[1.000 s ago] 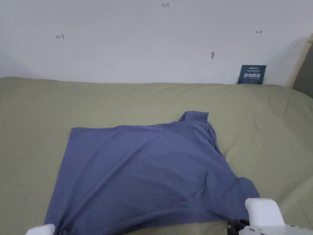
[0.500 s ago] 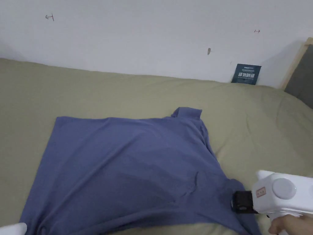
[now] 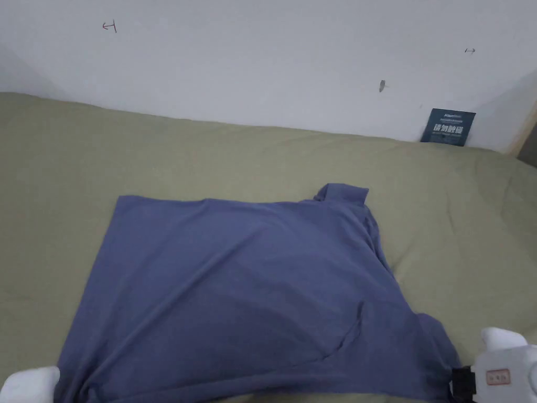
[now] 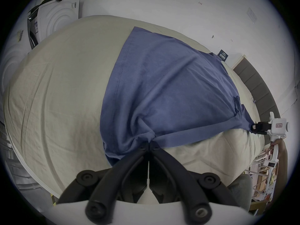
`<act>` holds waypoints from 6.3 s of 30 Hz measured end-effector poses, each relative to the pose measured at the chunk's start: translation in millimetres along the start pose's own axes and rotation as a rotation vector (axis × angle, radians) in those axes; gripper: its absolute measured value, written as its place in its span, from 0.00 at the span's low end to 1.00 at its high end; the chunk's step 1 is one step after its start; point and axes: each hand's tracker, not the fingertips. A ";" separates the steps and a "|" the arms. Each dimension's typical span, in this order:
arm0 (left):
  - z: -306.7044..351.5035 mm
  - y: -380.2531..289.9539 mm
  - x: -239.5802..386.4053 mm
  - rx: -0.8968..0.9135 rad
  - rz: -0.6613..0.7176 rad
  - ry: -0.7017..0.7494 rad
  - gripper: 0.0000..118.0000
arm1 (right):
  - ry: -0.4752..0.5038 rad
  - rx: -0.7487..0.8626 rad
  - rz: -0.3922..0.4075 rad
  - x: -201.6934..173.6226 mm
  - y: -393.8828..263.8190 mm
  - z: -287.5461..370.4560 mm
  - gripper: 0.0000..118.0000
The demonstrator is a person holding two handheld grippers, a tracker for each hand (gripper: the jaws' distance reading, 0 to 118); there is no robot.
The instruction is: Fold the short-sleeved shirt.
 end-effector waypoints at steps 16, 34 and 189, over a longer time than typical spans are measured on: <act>29.8 15.5 5.5 0.073 -0.065 0.006 0.00 | 0.116 0.136 0.048 -0.8 15.4 53.4 0.06; 31.7 158.6 14.8 -0.049 -0.378 0.001 0.00 | 0.066 0.179 0.127 -41.7 135.9 32.4 0.06; 160.1 -66.1 124.9 0.393 -0.281 -0.025 0.00 | -0.004 0.427 0.231 -116.4 -151.9 179.3 0.01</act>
